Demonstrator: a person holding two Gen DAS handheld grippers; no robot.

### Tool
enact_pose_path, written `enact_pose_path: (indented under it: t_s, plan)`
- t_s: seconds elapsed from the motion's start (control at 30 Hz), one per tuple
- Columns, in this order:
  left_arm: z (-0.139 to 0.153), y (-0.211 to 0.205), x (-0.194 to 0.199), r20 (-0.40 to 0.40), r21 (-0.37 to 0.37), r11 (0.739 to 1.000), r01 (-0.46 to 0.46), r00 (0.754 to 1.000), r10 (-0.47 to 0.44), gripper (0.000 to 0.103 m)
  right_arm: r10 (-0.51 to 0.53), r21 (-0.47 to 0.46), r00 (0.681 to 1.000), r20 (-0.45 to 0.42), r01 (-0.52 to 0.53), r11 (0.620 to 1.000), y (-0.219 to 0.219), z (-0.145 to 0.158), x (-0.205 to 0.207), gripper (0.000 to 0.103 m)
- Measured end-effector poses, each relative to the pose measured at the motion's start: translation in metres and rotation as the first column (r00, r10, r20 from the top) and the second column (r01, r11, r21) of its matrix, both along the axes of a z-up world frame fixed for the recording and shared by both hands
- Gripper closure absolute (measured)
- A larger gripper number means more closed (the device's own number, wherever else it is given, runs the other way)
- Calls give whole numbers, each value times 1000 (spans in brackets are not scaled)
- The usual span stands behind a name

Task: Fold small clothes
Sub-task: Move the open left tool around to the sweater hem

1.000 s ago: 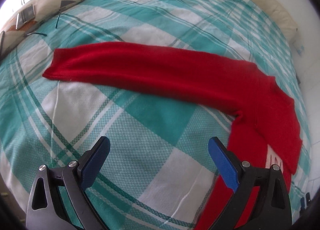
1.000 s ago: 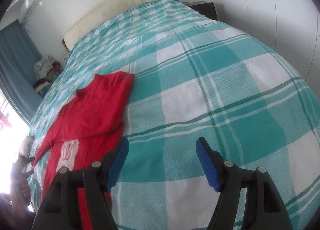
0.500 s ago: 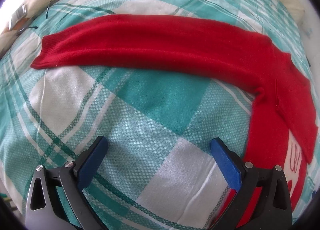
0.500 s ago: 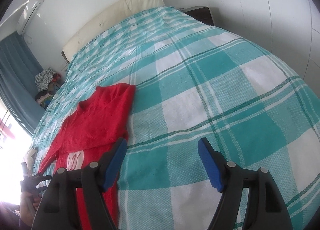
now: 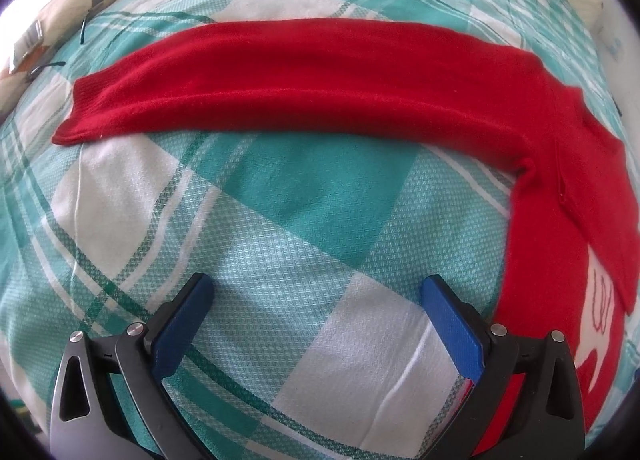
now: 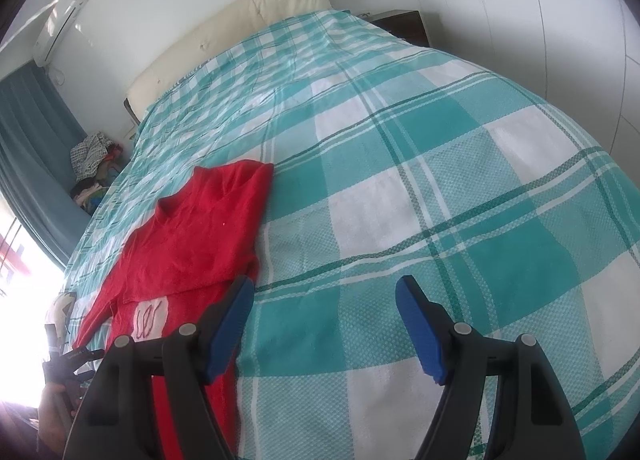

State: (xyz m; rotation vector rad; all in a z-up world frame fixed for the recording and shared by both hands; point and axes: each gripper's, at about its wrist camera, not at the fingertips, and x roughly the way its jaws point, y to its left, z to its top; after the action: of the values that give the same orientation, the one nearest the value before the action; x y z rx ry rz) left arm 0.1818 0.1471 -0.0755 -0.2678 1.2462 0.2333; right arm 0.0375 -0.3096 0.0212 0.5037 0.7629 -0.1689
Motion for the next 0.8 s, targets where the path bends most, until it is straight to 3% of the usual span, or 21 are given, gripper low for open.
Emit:
enact_pose_path:
  t_s: [0.27, 0.5, 0.63, 0.8]
  plan:
    - [0, 1, -2, -8, 5, 999, 42, 999, -42, 0, 8, -7, 1000, -13, -8, 1000, 3, -2, 2, 30]
    - [9, -9, -7, 23, 69, 996, 51, 998, -52, 0, 11, -24, 1000, -13, -11, 1000, 4, -1, 2, 30]
    - [22, -12, -14, 88, 77, 996, 52, 994, -59, 1, 8, -23, 1000, -14, -8, 1000, 4, -1, 2, 30]
    - [49, -17, -24, 219, 147, 988, 56, 972, -87, 1, 6, -25, 1000, -11, -6, 1000, 3, 0, 2, 30]
